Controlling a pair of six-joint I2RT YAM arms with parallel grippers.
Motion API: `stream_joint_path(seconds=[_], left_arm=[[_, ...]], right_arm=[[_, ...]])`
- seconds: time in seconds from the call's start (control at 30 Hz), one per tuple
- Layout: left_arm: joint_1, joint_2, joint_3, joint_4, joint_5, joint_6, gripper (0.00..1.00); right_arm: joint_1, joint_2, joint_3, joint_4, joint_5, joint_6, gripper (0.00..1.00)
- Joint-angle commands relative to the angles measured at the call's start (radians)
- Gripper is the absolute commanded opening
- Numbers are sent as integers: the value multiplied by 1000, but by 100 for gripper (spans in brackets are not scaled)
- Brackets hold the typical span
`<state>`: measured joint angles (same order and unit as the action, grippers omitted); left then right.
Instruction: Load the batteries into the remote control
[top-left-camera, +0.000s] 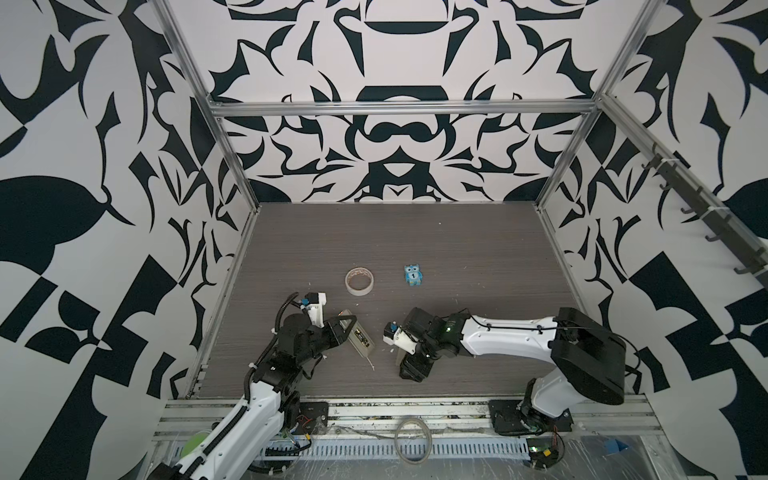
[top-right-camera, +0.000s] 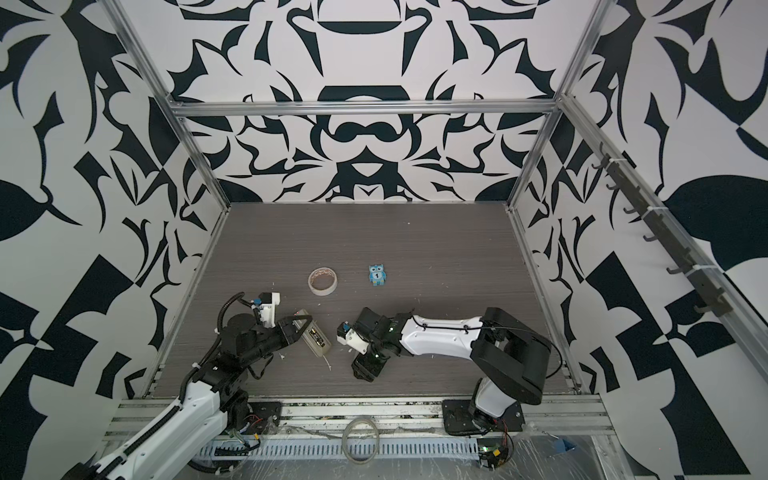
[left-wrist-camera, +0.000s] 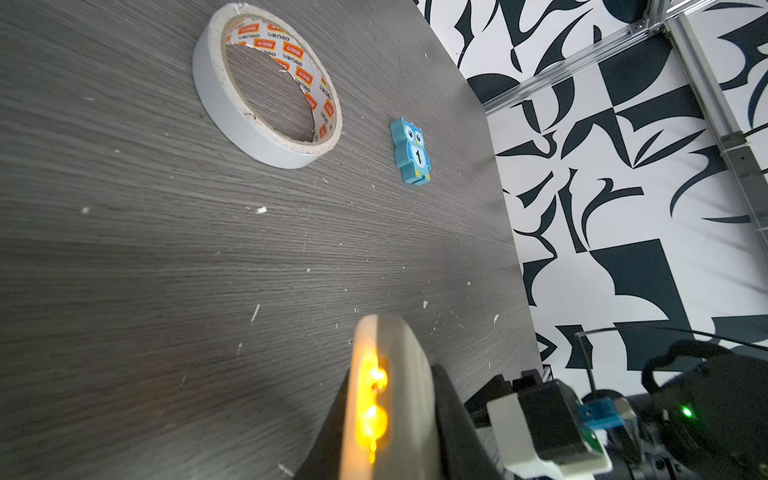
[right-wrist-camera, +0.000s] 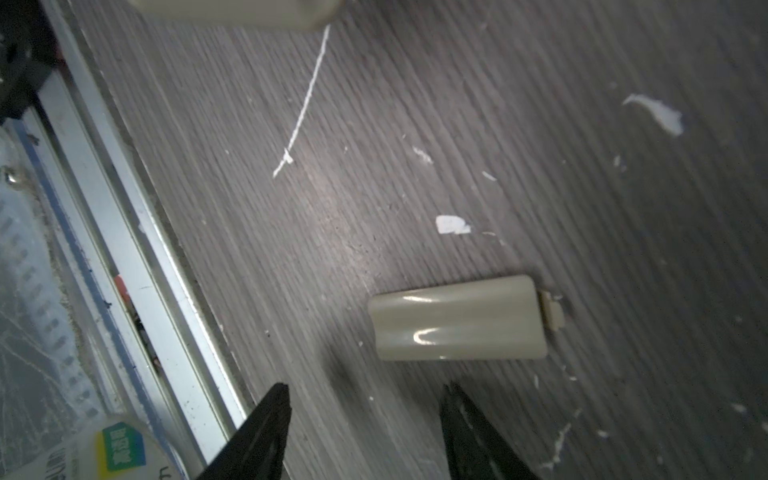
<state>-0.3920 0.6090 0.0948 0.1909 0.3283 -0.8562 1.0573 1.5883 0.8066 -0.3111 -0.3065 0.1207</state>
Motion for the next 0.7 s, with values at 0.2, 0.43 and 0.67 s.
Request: stream_joint_path(seconds=[0.2,0.43,0.67], left_arm=[[6,-19,-11,2,-10,3,0],[7,-26,-10,-8,-11,1,0],[9,-47,-10,-30,-8,2,0]], right_arm=[[48,59,50,29,15,5,61],[76,106,73,86,17,23,60],[74,142,116,96,83,10,60]])
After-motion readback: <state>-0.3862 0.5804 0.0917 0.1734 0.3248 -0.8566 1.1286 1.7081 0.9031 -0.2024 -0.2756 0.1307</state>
